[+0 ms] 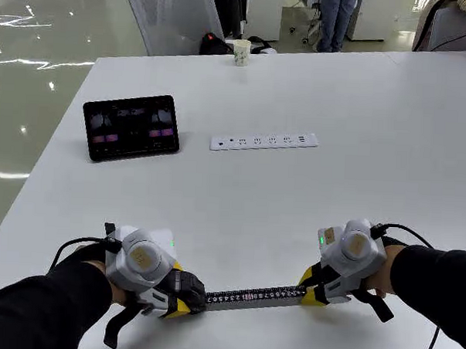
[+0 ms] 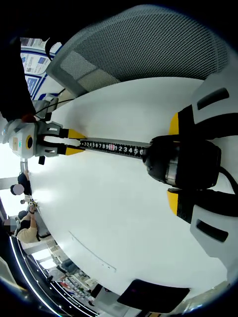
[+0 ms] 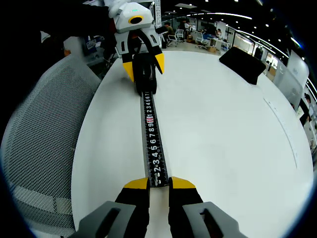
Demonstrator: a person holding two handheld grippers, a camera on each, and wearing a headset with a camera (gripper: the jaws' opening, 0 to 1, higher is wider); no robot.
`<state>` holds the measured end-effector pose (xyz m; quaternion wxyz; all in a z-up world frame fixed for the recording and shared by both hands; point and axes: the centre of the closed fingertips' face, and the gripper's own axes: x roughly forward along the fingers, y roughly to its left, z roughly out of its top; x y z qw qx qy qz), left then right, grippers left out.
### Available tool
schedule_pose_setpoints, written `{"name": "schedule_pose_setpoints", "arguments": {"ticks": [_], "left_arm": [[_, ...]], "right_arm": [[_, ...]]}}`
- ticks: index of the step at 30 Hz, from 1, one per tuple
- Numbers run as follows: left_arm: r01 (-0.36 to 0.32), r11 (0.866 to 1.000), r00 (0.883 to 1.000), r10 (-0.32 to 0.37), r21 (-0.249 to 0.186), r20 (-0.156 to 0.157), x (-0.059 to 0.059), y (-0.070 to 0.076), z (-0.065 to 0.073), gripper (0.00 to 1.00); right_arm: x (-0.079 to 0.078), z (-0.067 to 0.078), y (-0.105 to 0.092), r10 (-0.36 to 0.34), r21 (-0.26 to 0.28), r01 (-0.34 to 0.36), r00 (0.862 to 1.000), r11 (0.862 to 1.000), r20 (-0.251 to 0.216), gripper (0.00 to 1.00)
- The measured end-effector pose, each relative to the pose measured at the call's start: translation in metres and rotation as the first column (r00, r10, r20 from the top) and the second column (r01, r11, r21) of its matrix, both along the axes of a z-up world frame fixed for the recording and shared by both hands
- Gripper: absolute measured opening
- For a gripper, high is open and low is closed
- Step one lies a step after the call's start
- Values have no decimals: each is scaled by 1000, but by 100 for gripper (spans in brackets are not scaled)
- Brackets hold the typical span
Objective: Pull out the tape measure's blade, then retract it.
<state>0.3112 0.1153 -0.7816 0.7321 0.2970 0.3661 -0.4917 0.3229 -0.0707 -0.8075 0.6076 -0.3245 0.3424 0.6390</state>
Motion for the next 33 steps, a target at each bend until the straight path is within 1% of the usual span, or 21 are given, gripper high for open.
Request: {"name": "schedule_pose_setpoints", "arguments": {"ticks": [4,18,33], "left_arm": [[1,1000,1000,-1,0,-1,0,0,0,33],[2,1000,1000,-2,-11,-2,0,0,0,33],[3,1000,1000,-3,-14,-4,-2,0,1,33]], "right_arm": [[1,0,-4,-5,-2,5,1000,1000,-2,10],[2,1,-4,-12,9,12,1000,1000,-11,10],[2,0,-15,-33,13,34,999,999,-16,10]]}}
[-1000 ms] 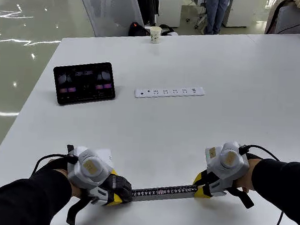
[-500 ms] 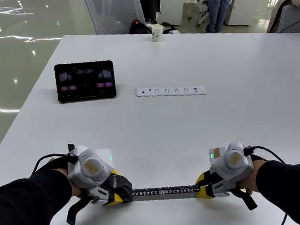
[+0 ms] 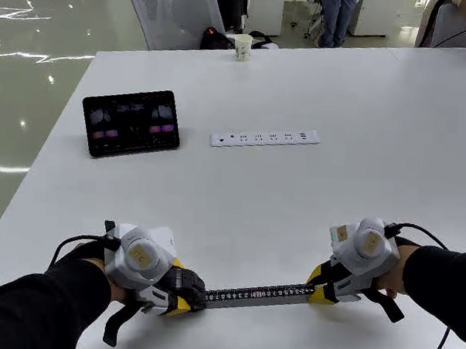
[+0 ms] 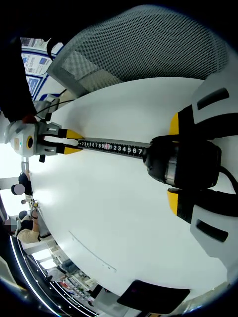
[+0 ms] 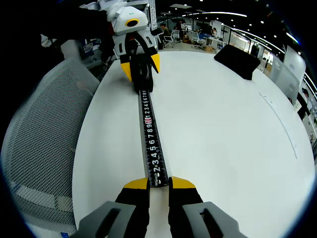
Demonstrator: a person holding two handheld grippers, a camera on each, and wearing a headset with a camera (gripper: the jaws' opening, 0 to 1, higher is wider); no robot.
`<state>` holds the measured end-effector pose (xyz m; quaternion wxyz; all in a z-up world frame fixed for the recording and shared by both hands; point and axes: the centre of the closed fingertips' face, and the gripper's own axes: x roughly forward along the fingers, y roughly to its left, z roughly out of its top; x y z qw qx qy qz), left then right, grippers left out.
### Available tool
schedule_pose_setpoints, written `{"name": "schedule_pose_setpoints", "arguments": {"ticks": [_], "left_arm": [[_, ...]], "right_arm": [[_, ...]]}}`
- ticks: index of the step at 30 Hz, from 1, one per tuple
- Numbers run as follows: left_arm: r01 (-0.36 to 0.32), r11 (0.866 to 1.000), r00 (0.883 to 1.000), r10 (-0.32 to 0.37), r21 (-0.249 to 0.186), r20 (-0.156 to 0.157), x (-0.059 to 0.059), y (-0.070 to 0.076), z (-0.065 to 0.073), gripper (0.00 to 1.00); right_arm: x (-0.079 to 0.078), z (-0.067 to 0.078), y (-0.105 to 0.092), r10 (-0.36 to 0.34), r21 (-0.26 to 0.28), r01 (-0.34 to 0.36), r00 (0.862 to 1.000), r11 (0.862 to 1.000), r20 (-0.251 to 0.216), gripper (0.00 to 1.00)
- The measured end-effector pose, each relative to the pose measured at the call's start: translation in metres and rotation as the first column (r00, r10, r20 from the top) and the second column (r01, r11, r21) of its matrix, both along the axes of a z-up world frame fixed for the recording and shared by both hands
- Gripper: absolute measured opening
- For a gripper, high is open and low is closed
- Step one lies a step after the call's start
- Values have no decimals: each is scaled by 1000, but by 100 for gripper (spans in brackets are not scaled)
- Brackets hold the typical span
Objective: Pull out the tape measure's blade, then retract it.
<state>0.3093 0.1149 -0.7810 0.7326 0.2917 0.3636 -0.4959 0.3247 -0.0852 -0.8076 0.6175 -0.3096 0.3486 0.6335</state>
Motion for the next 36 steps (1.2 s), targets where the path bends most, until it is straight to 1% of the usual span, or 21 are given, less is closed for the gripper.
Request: {"name": "schedule_pose_setpoints", "arguments": {"ticks": [14,36], "left_arm": [[-1,1000,1000,1,3,2,-2,1,0,33],[-1,1000,1000,1,1,1,0,0,1,33]], "right_arm": [[1,-1,-6,-5,-7,5,1000,1000,11,10],[1,1,-22,-12,-27,12,1000,1000,19,10]]}}
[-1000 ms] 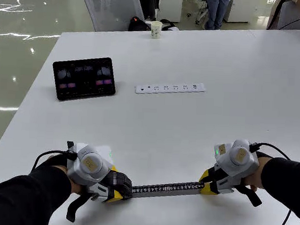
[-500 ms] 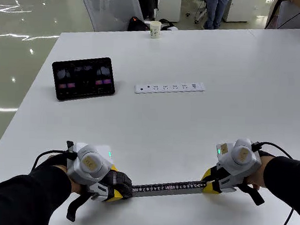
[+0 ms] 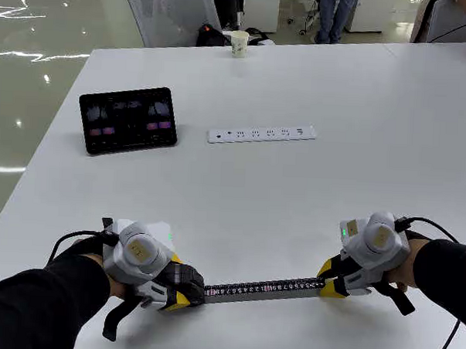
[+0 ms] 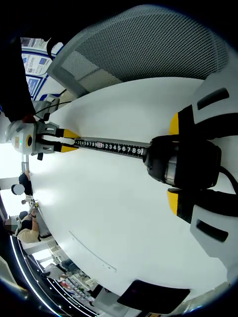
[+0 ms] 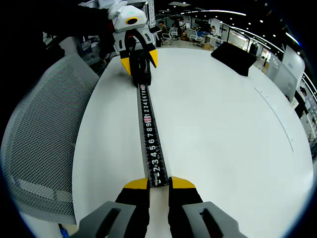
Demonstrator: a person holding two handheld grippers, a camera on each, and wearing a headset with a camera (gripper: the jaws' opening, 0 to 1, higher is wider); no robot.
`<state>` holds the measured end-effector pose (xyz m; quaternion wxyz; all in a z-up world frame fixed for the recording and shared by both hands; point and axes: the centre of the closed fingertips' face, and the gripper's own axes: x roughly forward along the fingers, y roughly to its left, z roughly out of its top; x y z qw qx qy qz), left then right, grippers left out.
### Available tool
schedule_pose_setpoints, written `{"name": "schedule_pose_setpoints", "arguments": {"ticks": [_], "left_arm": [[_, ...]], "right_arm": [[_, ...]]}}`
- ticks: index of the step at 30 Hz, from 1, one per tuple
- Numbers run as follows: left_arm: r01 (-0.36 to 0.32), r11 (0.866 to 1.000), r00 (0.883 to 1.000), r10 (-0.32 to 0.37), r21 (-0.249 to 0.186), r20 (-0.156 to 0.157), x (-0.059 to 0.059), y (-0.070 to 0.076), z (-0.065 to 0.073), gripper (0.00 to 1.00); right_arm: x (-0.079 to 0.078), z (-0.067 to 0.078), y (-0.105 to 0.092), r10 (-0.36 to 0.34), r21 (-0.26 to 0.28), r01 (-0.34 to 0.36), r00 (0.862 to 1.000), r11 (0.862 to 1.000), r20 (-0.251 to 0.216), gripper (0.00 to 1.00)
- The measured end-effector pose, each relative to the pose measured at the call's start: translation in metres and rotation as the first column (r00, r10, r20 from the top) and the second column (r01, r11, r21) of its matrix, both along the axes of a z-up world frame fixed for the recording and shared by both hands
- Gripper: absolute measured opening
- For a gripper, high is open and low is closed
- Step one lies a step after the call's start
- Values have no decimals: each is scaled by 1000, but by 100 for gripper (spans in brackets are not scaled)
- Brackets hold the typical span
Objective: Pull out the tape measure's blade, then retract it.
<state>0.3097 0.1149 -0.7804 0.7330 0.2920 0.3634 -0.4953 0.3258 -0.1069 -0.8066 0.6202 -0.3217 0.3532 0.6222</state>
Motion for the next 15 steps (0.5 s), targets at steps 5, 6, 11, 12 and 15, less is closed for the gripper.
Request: {"name": "schedule_pose_setpoints", "arguments": {"ticks": [5,6,11,12,15], "left_arm": [[0,1000,1000,0,-1,2,1,0,0,33],[0,1000,1000,0,-1,1,1,0,0,33],[0,1000,1000,0,0,3,1,0,0,33],[1,1000,1000,-1,-2,4,1,0,0,33],[1,1000,1000,-1,-3,5,1,0,0,33]], "right_arm": [[0,1,-3,-2,-5,2,1000,1000,1,10],[0,1,-4,-3,-5,3,1000,1000,1,10],[0,0,-7,-6,-9,6,1000,1000,2,10],[0,0,-8,-6,-12,6,1000,1000,5,10],[1,0,-10,-8,-13,8,1000,1000,5,10]]}}
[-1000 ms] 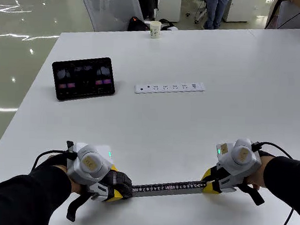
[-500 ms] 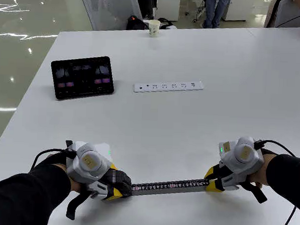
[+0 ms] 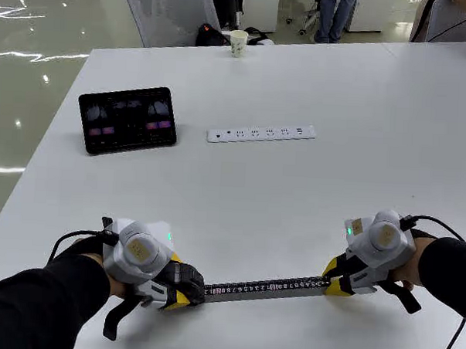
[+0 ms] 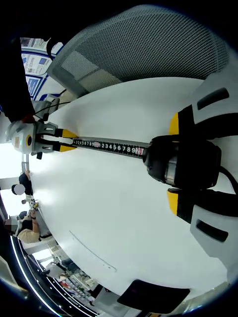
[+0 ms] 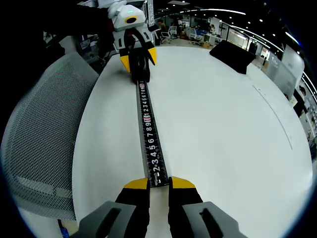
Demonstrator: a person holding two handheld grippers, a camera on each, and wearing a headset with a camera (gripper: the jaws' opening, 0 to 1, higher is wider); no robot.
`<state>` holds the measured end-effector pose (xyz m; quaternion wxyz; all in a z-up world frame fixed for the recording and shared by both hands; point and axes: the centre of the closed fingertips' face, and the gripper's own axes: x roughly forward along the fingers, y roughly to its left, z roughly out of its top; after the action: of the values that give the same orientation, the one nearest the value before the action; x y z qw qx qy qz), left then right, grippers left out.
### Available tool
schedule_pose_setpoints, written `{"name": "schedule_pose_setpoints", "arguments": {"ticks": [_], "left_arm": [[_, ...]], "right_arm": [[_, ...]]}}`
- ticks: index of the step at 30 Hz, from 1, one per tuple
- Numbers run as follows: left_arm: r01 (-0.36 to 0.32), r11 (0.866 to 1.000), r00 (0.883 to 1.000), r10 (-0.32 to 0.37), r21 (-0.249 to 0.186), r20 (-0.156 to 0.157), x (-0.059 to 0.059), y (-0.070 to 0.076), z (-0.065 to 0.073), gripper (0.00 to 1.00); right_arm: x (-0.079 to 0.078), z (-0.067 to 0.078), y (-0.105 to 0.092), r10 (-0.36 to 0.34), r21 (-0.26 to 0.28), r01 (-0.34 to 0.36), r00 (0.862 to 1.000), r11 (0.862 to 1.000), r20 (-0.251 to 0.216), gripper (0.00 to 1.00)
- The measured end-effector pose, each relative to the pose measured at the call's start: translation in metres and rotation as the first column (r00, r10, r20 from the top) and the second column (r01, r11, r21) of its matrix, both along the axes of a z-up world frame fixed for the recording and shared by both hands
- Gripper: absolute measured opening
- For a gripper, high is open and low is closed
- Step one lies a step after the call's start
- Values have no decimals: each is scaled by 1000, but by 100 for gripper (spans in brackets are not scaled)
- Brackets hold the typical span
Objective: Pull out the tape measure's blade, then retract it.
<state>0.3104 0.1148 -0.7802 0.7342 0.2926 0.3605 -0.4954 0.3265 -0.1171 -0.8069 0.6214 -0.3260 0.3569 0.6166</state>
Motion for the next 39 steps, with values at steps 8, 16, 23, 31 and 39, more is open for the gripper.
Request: {"name": "schedule_pose_setpoints", "arguments": {"ticks": [8,16,23,31,39], "left_arm": [[-1,1000,1000,1,2,0,-1,1,0,33],[0,1000,1000,0,1,0,-2,1,0,33],[1,1000,1000,-1,1,1,-2,0,0,33],[1,1000,1000,-1,1,0,-2,0,0,33],[1,1000,1000,-1,0,0,-2,0,0,33]], "right_arm": [[0,-1,-3,-6,-6,6,1000,1000,-1,10],[1,-1,-7,-10,-10,10,1000,1000,0,10],[1,-1,-11,-12,-15,12,1000,1000,2,10],[2,-1,-15,-18,-14,18,1000,1000,2,10],[2,1,-20,-27,-9,26,1000,1000,-5,10]]}}
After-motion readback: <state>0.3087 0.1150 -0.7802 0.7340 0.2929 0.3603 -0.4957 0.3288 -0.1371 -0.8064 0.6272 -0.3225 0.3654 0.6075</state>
